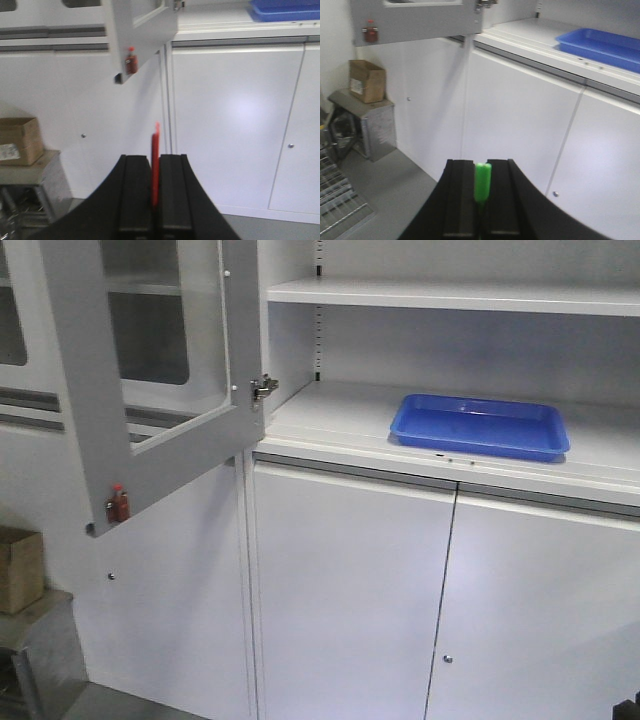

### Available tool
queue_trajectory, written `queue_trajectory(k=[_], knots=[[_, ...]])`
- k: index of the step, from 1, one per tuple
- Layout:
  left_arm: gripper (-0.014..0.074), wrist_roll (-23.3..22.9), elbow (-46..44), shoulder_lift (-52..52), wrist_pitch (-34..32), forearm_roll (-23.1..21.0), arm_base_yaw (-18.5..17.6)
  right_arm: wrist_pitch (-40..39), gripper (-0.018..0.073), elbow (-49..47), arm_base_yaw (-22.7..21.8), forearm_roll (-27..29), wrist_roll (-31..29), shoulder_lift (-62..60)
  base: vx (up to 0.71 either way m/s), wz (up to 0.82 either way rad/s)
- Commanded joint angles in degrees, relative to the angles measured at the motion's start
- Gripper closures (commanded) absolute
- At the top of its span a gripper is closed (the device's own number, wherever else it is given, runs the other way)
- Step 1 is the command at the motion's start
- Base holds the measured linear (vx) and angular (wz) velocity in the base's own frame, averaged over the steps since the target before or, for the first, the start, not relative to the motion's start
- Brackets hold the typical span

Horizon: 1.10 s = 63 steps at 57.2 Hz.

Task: Sort red and green spoons into left cabinet
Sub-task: 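Drive the base to the open white cabinet with the blue tray, then stop the base facing the blue tray on the cabinet shelf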

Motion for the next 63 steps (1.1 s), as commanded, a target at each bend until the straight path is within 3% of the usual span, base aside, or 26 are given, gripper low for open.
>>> queue_trajectory(k=[1,63], knots=[[0.0603,0.0,-1.4,0.6,-4.6,-0.5,-0.3,-4.4,0.0562,-1.7,-0.1,0.2,-0.1,0.3,0.17,-0.41],[0.0603,0.0,-1.4,0.6,-4.6,-0.5,-0.3,-4.4,0.0562,-1.7,-0.1,0.2,-0.1,0.3,0.33,-0.23]])
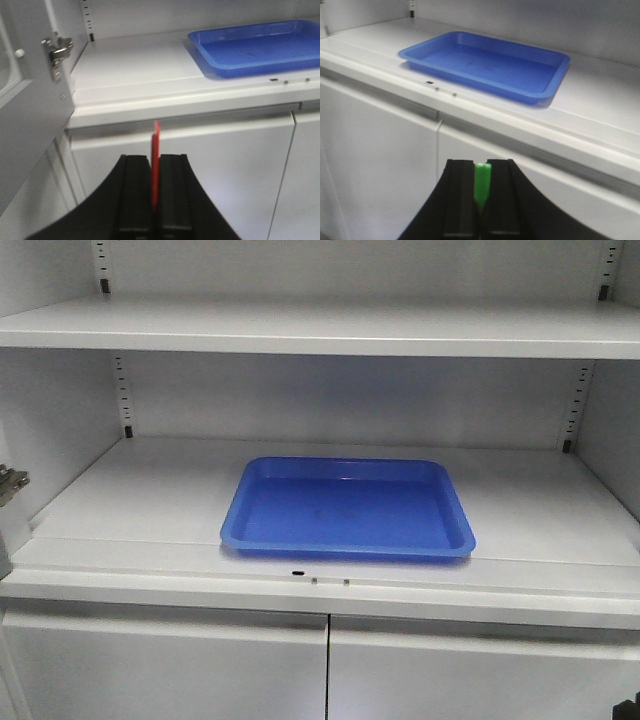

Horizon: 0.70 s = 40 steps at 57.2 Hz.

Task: Sort red and green spoons into left cabinet
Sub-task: 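Stop the base facing the blue tray on the cabinet shelf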

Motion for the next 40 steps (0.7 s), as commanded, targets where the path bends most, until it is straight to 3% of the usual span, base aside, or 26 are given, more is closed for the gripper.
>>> queue_trajectory(k=[1,40], knots=[[0.0603,0.0,-1.4,0.6,-4.6,-0.5,-0.3,-4.4,0.0562,-1.7,-0.1,0.2,-0.1,0.3,0.39,-0.18],[0.0603,0.0,-1.4,0.6,-4.6,-0.5,-0.3,-4.4,0.0562,-1.7,-0.1,0.2,-0.1,0.3,0.31,-0.17]])
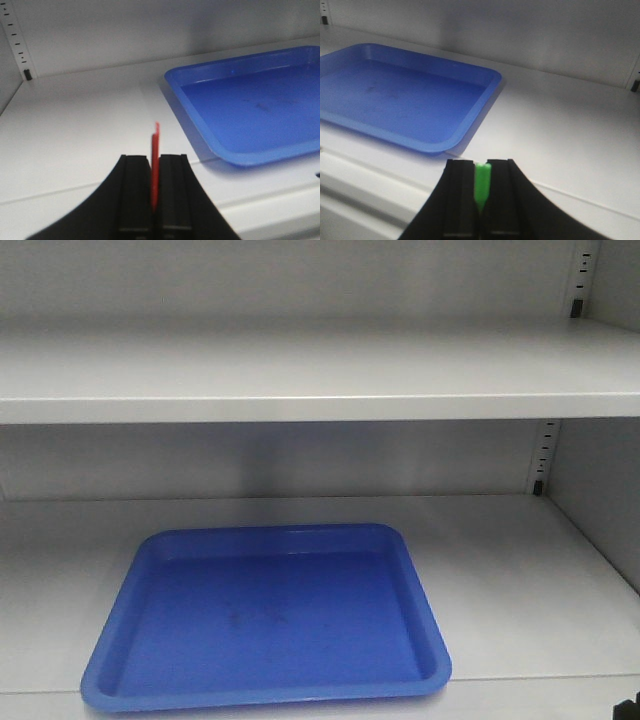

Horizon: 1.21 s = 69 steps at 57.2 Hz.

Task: Sort red and green spoons into left cabinet
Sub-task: 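Stop the base facing the blue tray on the cabinet shelf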

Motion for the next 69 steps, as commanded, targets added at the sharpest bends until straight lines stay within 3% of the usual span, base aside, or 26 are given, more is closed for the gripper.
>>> queue_trajectory(k=[1,69], knots=[[0.0603,0.0,-1.4,0.6,-4.6,-0.5,-0.3,-4.4,0.0562,-1.7,-0.1,0.2,-0.1,0.3,0.21,-0.06],[0.0603,0.0,-1.4,0.6,-4.6,-0.5,-0.3,-4.6,0.0562,-1.7,-0.1,0.5,-0.1,0.3,0.04,0.00]])
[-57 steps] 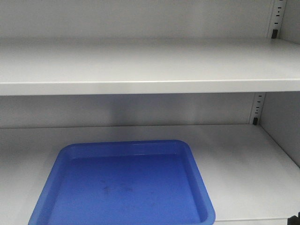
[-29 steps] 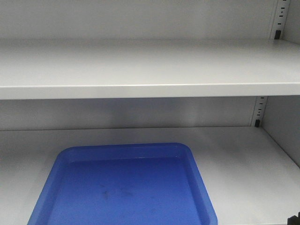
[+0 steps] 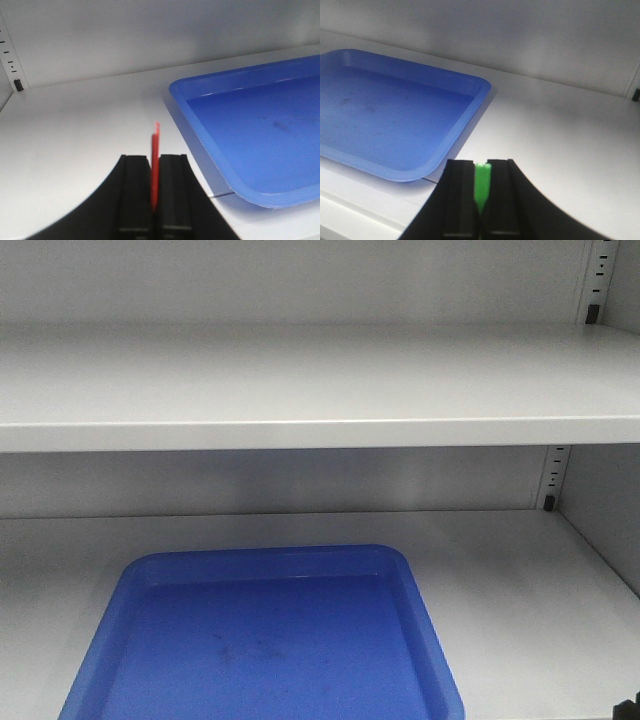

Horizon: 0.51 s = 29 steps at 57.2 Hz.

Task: Sort red and green spoons into left cabinet
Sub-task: 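Stop the base facing the blue tray on the cabinet shelf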

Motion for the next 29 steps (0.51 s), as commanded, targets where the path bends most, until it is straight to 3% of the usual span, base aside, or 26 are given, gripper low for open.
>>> queue_trajectory(k=[1,15,29], knots=[[0.0603,0.0,-1.4,0.6,-4.6,-0.5,-0.3,-4.6,0.0562,-1.7,-0.1,0.6,-0.1,0.3,0.00,0.00],[0.0603,-0.5,-1.4,0.6,-6.7,-0.7,-0.3,-5.0,0.0562,-1.7,-0.1,4.8,-0.1,0.3,0.00,0.00],[0.0603,-0.6,-1.4,0.6,-8.6,-4.7,-0.3,-5.6,0.0562,-1.7,-0.1,6.4,-0.1,1.1,0.00,0.00]])
